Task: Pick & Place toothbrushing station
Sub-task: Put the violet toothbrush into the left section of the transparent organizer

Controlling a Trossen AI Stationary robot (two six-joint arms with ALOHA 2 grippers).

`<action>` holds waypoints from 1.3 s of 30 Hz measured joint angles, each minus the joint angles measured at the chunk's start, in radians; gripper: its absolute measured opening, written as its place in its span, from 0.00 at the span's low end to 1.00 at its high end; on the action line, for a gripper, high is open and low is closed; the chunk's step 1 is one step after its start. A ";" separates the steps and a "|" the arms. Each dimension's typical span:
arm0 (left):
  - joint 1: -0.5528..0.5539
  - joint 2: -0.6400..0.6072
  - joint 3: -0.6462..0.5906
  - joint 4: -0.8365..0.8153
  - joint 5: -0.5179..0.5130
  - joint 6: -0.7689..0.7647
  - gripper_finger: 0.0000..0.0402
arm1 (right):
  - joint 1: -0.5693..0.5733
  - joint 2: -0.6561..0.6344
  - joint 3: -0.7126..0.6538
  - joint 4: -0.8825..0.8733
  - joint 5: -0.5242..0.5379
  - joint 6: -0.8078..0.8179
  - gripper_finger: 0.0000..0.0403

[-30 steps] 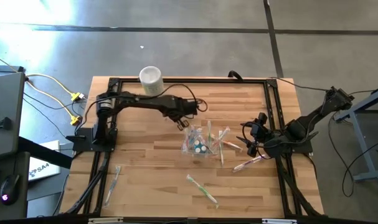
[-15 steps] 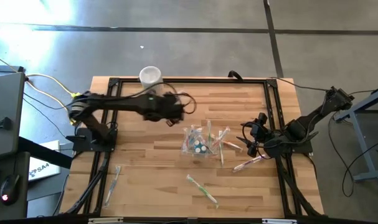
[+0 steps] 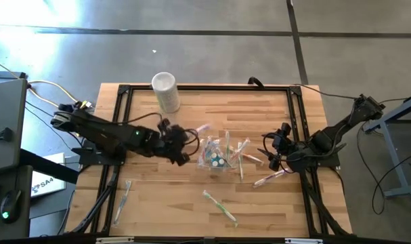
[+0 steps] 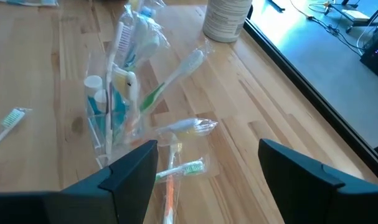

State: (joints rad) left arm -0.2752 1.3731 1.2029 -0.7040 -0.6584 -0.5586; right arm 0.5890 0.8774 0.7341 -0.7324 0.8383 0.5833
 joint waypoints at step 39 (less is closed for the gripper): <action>0.220 0.321 -0.751 2.045 0.785 0.300 0.02 | 0.000 0.086 0.000 -0.001 0.069 -0.004 0.67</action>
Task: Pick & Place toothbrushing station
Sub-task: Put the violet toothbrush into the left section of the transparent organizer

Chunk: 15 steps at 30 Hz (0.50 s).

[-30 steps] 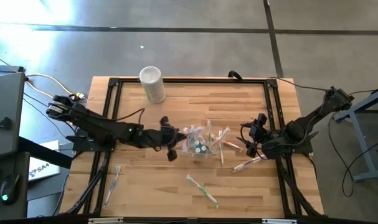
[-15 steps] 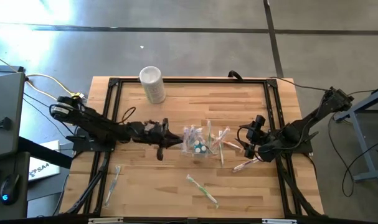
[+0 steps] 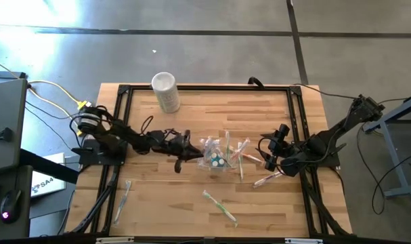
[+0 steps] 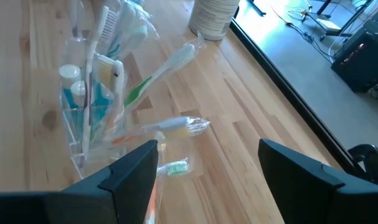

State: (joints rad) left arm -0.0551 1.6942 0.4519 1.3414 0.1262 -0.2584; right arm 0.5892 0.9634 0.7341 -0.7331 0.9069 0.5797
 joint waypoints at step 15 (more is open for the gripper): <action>0.005 0.140 0.000 0.007 0.004 -0.040 0.02 | 0.000 0.000 0.000 -0.009 -0.008 0.003 0.67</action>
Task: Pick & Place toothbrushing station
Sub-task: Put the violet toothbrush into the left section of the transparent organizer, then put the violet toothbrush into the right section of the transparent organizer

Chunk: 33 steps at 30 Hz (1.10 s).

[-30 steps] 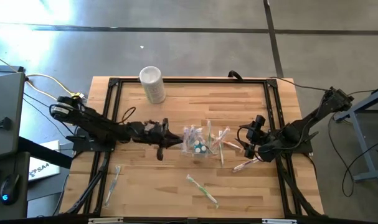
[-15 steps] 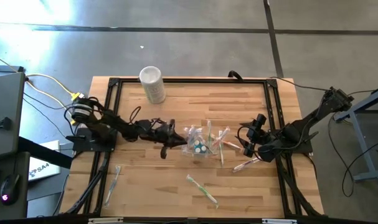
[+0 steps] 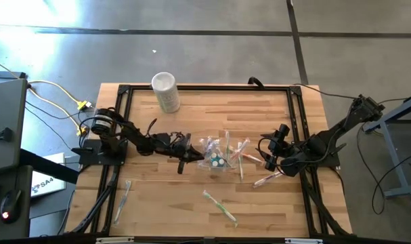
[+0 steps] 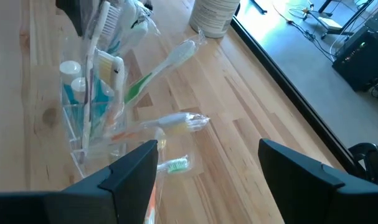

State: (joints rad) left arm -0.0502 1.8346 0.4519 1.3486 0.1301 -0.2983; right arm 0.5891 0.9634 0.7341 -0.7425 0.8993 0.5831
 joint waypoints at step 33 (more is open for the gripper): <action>-0.003 0.040 0.001 0.013 0.019 -0.002 0.37 | 0.000 0.000 0.000 0.001 0.000 -0.003 0.67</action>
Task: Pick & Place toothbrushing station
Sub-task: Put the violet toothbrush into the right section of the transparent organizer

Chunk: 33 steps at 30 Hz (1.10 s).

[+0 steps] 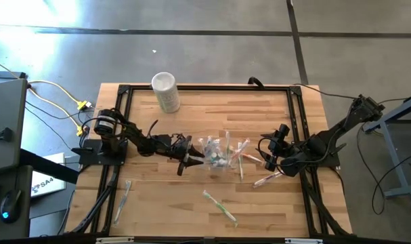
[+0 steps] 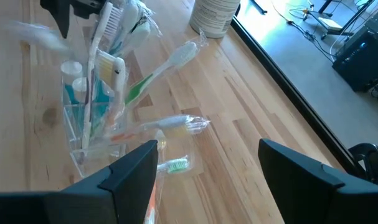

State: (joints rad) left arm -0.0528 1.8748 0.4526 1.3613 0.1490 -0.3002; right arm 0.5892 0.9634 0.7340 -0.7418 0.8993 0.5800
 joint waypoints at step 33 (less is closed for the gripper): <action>0.001 -0.299 -0.002 -0.281 0.032 0.034 0.40 | 0.000 0.003 0.000 -0.091 -0.615 0.151 0.67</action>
State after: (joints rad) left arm -0.0521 1.5753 0.4507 1.0800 0.1814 -0.2665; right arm 0.5892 0.9662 0.7339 -0.8324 0.2840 0.7313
